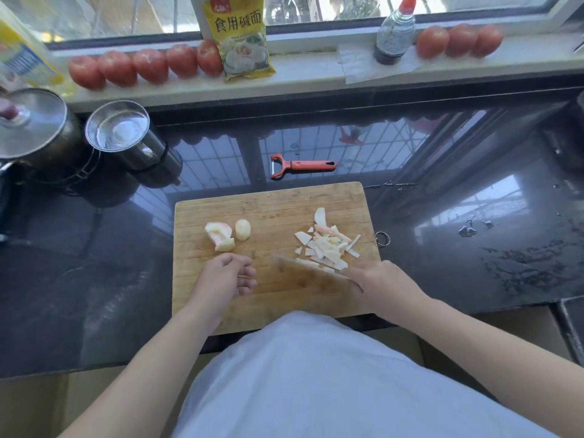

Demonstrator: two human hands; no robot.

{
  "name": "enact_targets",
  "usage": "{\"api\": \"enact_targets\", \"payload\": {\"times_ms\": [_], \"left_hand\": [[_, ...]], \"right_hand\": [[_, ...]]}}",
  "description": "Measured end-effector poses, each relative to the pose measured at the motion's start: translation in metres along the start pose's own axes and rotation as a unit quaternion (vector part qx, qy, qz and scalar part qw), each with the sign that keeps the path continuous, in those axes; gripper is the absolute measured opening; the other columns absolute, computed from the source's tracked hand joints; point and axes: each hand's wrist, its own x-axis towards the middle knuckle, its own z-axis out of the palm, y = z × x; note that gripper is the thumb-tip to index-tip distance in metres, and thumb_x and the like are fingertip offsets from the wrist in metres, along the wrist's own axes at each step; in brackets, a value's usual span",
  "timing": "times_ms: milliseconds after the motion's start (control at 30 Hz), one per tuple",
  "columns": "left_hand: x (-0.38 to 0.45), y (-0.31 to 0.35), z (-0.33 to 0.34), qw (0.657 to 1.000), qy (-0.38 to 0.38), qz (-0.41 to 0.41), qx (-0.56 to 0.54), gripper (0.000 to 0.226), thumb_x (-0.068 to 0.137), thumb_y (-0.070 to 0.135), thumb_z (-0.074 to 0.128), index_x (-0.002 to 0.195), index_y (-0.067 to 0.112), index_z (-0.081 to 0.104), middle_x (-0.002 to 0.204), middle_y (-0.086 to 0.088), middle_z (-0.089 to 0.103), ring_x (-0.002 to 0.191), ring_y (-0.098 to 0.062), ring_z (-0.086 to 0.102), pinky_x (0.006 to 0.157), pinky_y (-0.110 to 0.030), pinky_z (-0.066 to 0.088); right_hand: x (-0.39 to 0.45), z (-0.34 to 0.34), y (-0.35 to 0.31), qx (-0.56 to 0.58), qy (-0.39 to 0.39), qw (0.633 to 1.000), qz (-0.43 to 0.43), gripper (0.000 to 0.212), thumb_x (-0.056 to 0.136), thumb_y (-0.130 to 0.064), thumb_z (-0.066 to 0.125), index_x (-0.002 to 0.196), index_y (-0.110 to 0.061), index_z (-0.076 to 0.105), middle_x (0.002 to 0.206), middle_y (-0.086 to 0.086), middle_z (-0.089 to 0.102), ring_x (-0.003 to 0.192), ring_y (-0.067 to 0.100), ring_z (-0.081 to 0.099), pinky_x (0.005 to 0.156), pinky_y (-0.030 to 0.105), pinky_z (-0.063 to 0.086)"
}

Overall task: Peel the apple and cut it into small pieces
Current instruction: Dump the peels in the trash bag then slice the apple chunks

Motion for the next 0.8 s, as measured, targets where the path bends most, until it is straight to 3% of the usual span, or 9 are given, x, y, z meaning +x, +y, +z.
{"api": "enact_targets", "payload": {"times_ms": [67,133,200,267,333,400,467,667,800], "left_hand": [[-0.011,0.012,0.009,0.996,0.046,0.044,-0.058,0.022,0.106,0.009,0.046,0.105,0.01,0.068,0.089,-0.008,0.07,0.076,-0.019,0.068,0.075,-0.034,0.057],[-0.025,0.021,0.021,0.989,0.067,0.105,-0.075,0.023,0.102,0.003,0.045,0.1,0.011,0.068,0.085,-0.007,0.068,0.074,-0.015,0.064,0.072,-0.026,0.056],[-0.036,0.021,0.036,0.981,0.029,0.187,0.041,0.026,0.098,0.001,0.047,0.094,0.014,0.069,0.082,0.002,0.068,0.072,-0.009,0.06,0.068,-0.018,0.049],[-0.037,0.014,0.056,0.939,-0.082,0.237,0.237,0.028,0.097,0.005,0.047,0.095,0.02,0.071,0.089,0.01,0.069,0.081,-0.005,0.059,0.072,-0.019,0.043],[-0.029,0.004,0.077,0.861,-0.172,0.255,0.404,0.03,0.1,0.014,0.045,0.111,0.024,0.071,0.108,0.008,0.066,0.106,-0.01,0.057,0.084,-0.022,0.039],[-0.021,-0.003,0.092,0.808,-0.206,0.258,0.487,0.031,0.104,0.023,0.04,0.127,0.026,0.062,0.123,0.002,0.056,0.122,-0.019,0.046,0.097,-0.03,0.037],[-0.016,-0.005,0.103,0.788,-0.205,0.274,0.511,0.035,0.105,0.025,0.038,0.138,0.022,0.05,0.131,-0.003,0.045,0.126,-0.025,0.037,0.106,-0.037,0.034],[-0.001,0.007,0.123,0.784,-0.169,0.305,0.513,0.036,0.106,0.018,0.037,0.139,0.018,0.049,0.138,-0.004,0.043,0.129,-0.023,0.036,0.101,-0.032,0.031],[0.003,0.012,0.12,0.825,-0.138,0.332,0.436,0.034,0.1,0.009,0.045,0.122,0.021,0.067,0.126,-0.003,0.059,0.122,-0.023,0.05,0.1,-0.036,0.042]], "right_hand": [[-0.016,0.003,-0.009,-0.037,0.043,0.996,-0.062,0.031,0.076,-0.008,0.062,0.104,-0.018,0.066,0.087,-0.001,0.062,0.063,0.022,0.06,0.047,0.034,0.048],[-0.029,0.006,-0.019,-0.046,0.125,0.988,-0.082,0.034,0.078,-0.002,0.049,0.106,-0.012,0.067,0.098,0.003,0.065,0.065,0.022,0.06,0.049,0.032,0.045],[-0.033,0.009,-0.026,-0.039,0.182,0.981,-0.061,0.047,0.082,0.003,0.028,0.103,-0.009,0.068,0.099,0.007,0.064,0.062,0.025,0.055,0.052,0.032,0.041],[-0.03,0.011,-0.026,-0.054,0.198,0.979,-0.02,0.054,0.083,0.003,0.017,0.097,-0.009,0.067,0.089,0.007,0.058,0.056,0.023,0.043,0.051,0.033,0.038],[-0.027,0.008,-0.026,-0.072,0.207,0.976,0.012,0.046,0.077,0.005,0.025,0.094,-0.011,0.065,0.082,0.005,0.052,0.057,0.02,0.027,0.05,0.032,0.034],[-0.025,0.003,-0.027,-0.087,0.218,0.971,0.034,0.04,0.069,0.007,0.035,0.088,-0.012,0.064,0.077,0.004,0.049,0.059,0.019,0.019,0.05,0.03,0.028],[-0.026,-0.001,-0.028,-0.104,0.216,0.969,0.059,0.035,0.059,0.009,0.045,0.08,-0.013,0.062,0.073,0.003,0.047,0.057,0.019,0.018,0.051,0.029,0.023],[-0.037,0.002,-0.032,-0.106,0.164,0.977,0.09,0.043,0.042,0.007,0.064,0.078,-0.015,0.059,0.077,0.004,0.045,0.055,0.02,0.02,0.049,0.029,0.019],[-0.041,-0.001,-0.033,-0.1,0.149,0.978,0.108,0.043,0.04,0.005,0.068,0.076,-0.015,0.058,0.078,0.006,0.048,0.056,0.021,0.017,0.05,0.029,0.015]]}}
